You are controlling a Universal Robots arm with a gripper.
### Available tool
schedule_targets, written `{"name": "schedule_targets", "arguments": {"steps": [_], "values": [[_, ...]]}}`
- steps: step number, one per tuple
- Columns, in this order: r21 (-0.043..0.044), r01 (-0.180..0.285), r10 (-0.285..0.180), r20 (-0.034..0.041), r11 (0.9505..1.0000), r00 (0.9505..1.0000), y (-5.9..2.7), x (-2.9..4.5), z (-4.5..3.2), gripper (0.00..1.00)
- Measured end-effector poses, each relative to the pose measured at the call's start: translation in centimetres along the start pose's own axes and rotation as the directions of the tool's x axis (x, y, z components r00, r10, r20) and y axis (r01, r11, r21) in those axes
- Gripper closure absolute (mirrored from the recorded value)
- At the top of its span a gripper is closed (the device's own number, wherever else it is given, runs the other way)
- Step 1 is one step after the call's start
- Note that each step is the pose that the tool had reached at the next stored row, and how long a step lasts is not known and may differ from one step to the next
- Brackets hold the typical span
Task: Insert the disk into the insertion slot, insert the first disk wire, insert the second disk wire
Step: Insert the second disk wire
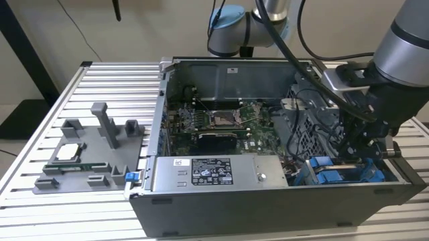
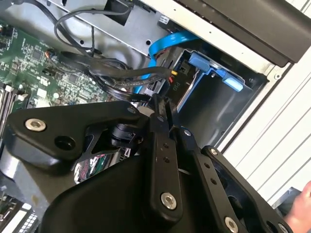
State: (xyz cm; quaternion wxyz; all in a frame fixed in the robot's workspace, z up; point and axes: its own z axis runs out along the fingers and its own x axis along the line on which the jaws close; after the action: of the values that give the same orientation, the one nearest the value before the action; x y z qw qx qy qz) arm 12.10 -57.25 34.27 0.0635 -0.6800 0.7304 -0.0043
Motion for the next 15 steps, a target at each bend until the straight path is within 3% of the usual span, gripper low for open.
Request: {"name": "schedule_targets", "arguments": {"steps": [15], "values": [[0.0000, 0.000, 0.000, -0.0004, 1.0000, 1.0000, -0.13, 0.15, 0.06, 1.00]]}}
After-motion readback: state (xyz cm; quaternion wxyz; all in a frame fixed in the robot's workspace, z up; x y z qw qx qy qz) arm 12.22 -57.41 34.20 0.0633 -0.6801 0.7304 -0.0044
